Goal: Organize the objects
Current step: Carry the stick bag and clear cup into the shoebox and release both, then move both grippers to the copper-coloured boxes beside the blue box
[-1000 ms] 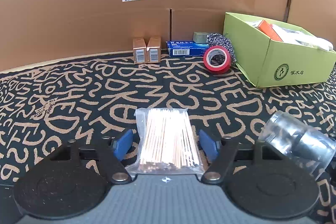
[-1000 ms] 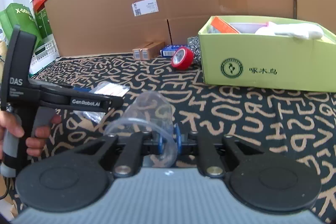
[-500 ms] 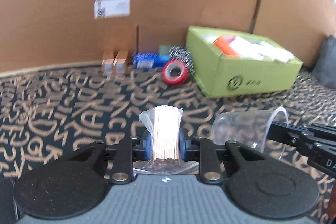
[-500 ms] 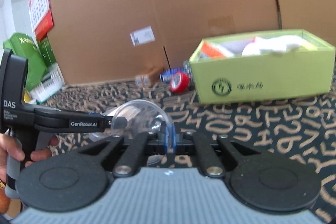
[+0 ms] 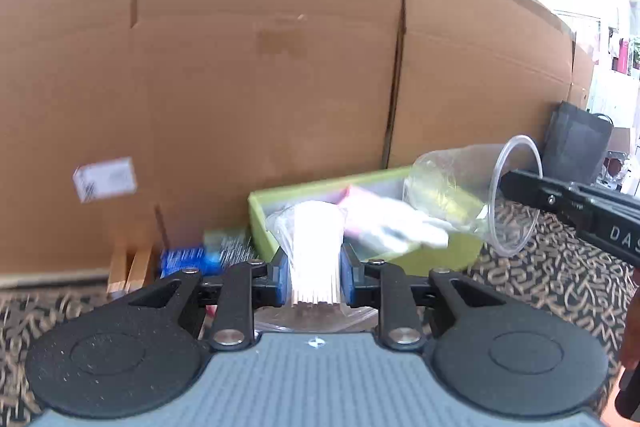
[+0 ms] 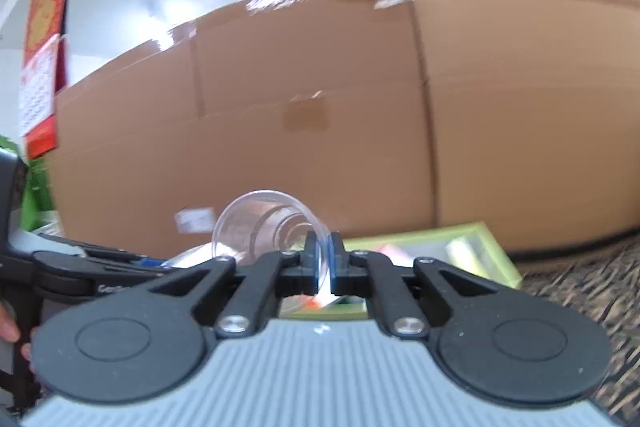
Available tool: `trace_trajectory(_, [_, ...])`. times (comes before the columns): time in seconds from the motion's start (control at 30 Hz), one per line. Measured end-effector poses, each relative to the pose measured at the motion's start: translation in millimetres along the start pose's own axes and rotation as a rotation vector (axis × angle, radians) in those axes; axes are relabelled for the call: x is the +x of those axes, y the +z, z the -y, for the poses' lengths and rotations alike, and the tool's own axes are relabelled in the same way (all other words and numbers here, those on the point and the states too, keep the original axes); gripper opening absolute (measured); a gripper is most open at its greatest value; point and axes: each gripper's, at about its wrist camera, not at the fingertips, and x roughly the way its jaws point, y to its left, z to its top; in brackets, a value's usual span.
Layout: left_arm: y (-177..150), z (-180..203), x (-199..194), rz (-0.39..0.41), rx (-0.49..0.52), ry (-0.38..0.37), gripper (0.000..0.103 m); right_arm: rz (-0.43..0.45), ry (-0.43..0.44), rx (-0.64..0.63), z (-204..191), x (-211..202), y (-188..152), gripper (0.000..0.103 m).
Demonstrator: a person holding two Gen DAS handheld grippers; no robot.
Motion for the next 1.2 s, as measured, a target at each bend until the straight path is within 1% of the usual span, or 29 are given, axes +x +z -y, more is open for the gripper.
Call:
trace_trajectory(0.07, [11, 7, 14, 0.007, 0.01, -0.003, 0.026, 0.019, -0.042, -0.017, 9, 9, 8, 0.004])
trace_trajectory(0.2, [26, 15, 54, 0.015, 0.01, -0.01, 0.026, 0.028, -0.104, -0.015, 31, 38, 17, 0.004])
trace_trajectory(0.33, [29, 15, 101, -0.016, -0.028, -0.009, 0.026, 0.02, -0.155, -0.021, 53, 76, 14, 0.004])
trace_trajectory(0.37, [27, 14, 110, -0.017, -0.035, -0.001, 0.031, 0.012, -0.161, -0.024, 57, 84, 11, 0.007])
trace_trajectory(0.4, [25, 14, 119, -0.015, -0.036, -0.003, 0.049, -0.003, -0.166, -0.037, 60, 95, 7, 0.008])
trace_trajectory(0.43, [21, 12, 126, -0.022, -0.036, -0.006, 0.064, -0.026, -0.173, -0.072, 61, 104, 0, 0.012])
trace_trajectory(0.47, [18, 12, 130, -0.032, -0.042, 0.01, 0.086, -0.059, -0.192, -0.117, 61, 114, -7, 0.03])
trace_trajectory(0.5, [14, 11, 132, -0.031, -0.05, 0.038, 0.088, -0.09, -0.219, -0.161, 60, 122, -15, 0.056])
trace_trajectory(0.53, [11, 9, 132, -0.025, -0.049, 0.05, 0.088, -0.102, -0.245, -0.197, 58, 126, -23, 0.069])
trace_trajectory(0.6, [5, 7, 132, -0.024, -0.038, 0.046, 0.088, -0.095, -0.273, -0.234, 56, 125, -38, 0.074])
trace_trajectory(0.63, [3, 6, 132, -0.028, -0.038, 0.05, 0.088, -0.101, -0.272, -0.227, 57, 125, -42, 0.077])
trace_trajectory(0.7, [1, 5, 133, -0.043, -0.045, 0.063, 0.088, -0.118, -0.255, -0.187, 60, 124, -49, 0.088])
trace_trajectory(0.73, [0, 4, 133, -0.049, -0.051, 0.066, 0.088, -0.127, -0.25, -0.167, 61, 124, -52, 0.09])
trace_trajectory(0.83, [-2, -3, 133, -0.055, -0.075, 0.071, 0.088, -0.142, -0.251, -0.14, 61, 120, -57, 0.096])
trace_trajectory(0.87, [-2, -3, 132, -0.054, -0.078, 0.074, 0.088, -0.14, -0.252, -0.139, 60, 117, -57, 0.096])
trace_trajectory(1.0, [-1, -3, 119, -0.048, -0.075, 0.089, 0.088, -0.122, -0.244, -0.13, 55, 106, -47, 0.103])
trace_trajectory(1.1, [-1, -4, 105, -0.038, -0.085, 0.089, 0.088, -0.092, -0.235, -0.142, 42, 100, -32, 0.103])
trace_trajectory(1.2, [-1, -5, 85, -0.015, -0.084, 0.089, 0.089, -0.072, -0.217, -0.144, 32, 87, -25, 0.103])
